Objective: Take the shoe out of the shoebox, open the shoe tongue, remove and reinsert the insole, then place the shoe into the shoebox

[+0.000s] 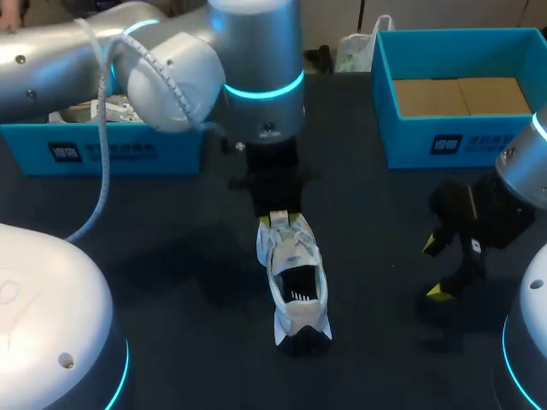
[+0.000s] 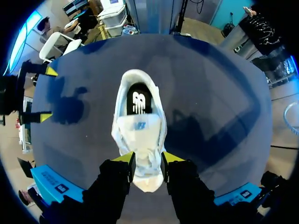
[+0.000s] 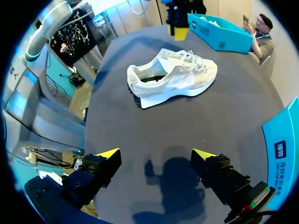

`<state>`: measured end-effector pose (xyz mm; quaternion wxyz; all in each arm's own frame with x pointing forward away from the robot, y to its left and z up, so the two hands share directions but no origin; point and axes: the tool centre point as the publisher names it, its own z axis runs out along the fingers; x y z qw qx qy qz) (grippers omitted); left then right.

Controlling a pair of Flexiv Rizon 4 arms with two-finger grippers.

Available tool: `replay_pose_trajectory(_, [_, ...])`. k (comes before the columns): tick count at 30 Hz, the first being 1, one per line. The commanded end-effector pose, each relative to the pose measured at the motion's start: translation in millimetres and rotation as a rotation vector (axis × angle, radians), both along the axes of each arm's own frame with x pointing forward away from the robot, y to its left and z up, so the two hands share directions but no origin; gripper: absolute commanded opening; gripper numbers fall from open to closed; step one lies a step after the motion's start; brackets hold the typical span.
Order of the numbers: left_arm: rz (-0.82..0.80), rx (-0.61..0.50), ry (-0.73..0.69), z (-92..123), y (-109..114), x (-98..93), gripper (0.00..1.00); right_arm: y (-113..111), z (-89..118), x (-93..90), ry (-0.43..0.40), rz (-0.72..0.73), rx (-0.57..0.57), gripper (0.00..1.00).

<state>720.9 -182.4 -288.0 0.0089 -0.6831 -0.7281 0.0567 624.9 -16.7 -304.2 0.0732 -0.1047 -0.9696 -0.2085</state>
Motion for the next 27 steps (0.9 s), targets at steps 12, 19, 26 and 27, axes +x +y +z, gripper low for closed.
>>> replay_pose_trajectory(12, [-0.040, 0.001, 0.032, -54.0, -20.9, -35.9, 0.36, -0.3, 0.1, -1.7, -0.003, -0.001, -0.001, 1.00])
replay_pose_trajectory(19, [-0.022, -0.049, -0.017, -27.3, -10.8, -36.2, 0.36, -0.3, 0.1, -1.7, -0.003, -0.001, -0.001, 1.00])
replay_pose_trajectory(26, [-0.001, -0.020, -0.009, -56.0, -24.3, -39.7, 0.36, -0.3, 0.1, -1.7, -0.003, -0.001, -0.001, 1.00])
replay_pose_trajectory(27, [0.006, -0.020, -0.013, -58.0, -24.9, -39.8, 0.36, -0.3, 0.1, -1.7, -0.003, -0.001, -0.001, 1.00])
